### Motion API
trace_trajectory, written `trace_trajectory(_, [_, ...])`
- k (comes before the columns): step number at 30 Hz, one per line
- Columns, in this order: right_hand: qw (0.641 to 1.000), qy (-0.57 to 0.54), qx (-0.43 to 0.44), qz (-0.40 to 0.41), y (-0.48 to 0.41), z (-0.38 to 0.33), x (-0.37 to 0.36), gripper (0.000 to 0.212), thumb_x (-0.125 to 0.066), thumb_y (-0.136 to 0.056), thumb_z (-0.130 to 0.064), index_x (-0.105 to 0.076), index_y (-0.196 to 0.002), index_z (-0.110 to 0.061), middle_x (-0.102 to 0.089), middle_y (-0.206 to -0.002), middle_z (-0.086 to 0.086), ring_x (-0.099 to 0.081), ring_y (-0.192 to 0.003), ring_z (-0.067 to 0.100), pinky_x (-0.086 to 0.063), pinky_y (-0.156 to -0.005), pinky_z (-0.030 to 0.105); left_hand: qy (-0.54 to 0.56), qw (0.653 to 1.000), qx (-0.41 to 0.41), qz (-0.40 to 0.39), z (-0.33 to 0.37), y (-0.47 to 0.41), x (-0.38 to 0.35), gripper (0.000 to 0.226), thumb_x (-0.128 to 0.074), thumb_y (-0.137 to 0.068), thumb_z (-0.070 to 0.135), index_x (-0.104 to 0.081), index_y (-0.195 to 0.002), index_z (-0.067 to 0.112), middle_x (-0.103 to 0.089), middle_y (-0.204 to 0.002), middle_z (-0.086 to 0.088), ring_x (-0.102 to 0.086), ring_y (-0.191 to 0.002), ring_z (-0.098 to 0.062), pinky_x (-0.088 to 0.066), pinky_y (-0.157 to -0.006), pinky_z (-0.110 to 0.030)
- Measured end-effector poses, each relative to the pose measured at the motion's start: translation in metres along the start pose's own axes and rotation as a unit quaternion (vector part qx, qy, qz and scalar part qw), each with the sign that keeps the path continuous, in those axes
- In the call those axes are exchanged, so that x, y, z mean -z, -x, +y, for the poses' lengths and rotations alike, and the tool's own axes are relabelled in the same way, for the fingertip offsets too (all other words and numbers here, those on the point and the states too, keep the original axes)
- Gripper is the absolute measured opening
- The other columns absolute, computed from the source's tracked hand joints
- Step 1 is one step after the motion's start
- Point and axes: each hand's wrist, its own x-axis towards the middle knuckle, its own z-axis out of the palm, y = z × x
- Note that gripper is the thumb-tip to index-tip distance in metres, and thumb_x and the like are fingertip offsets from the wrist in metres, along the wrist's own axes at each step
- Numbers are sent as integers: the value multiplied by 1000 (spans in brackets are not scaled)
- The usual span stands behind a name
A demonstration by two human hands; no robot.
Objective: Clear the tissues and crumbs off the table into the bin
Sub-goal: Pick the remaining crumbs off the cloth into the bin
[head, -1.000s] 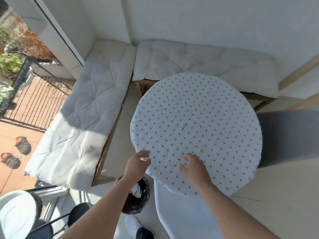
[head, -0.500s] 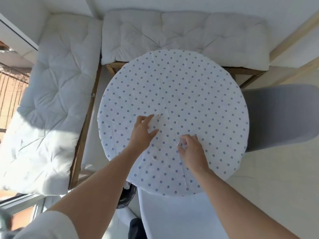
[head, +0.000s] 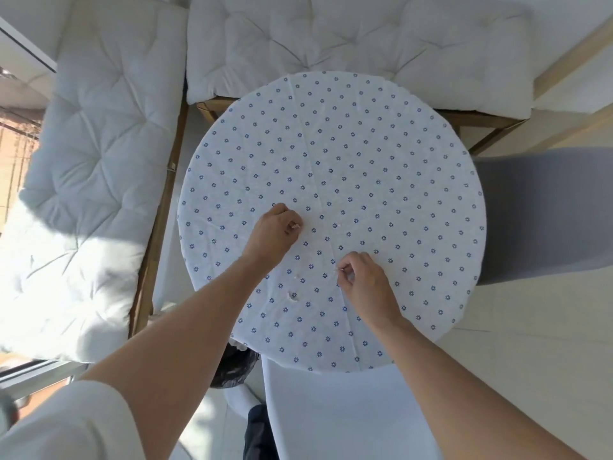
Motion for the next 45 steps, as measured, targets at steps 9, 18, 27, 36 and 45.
trace_trajectory(9, [999,-8,24,-21,14,-10,-8,26,-71,-92,-4,-67,-117,-9,-56,-105,6,-60,-87,22,-59,-80,41,29,997,-21,-74,-28,95,-8,24,-74,-97,24,-76,-119,14,-60,-111,6,-66,-85,-7,-61,-86,-27])
trace_trajectory(18, [1000,6,9,4,17,-25,-24,40,-81,-91,-20,-67,-128,-19,-49,-119,3,-53,-106,17,-48,-92,21,-8,991,-35,-131,-18,111,-18,70,-88,-82,37,-60,-144,23,-48,-132,3,-60,-107,-14,-52,-98,-26])
trace_trajectory(27, [999,13,-8,35,11,-21,-23,13,-70,-96,-3,-74,-100,-15,-65,-98,3,-67,-80,18,-61,-87,39,7,999,-25,-34,-13,108,-23,14,-72,-98,12,-77,-109,6,-64,-111,-3,-72,-86,-19,-61,-85,-35])
trace_trajectory(36, [999,0,-43,-4,29,-22,-26,13,-73,-92,-2,-74,-98,-13,-70,-96,4,-70,-81,16,-60,-78,25,12,999,28,-32,-20,115,-24,11,-75,-86,1,-76,-96,5,-66,-103,-7,-68,-78,-26,-60,-76,-41])
trace_trajectory(45, [995,-31,-35,-90,69,-76,-78,12,-72,-91,-5,-72,-95,-16,-71,-95,-1,-71,-84,14,-58,-78,21,75,985,148,45,-75,197,10,13,-76,-81,1,-79,-88,11,-68,-92,-2,-68,-78,-21,-59,-76,-34])
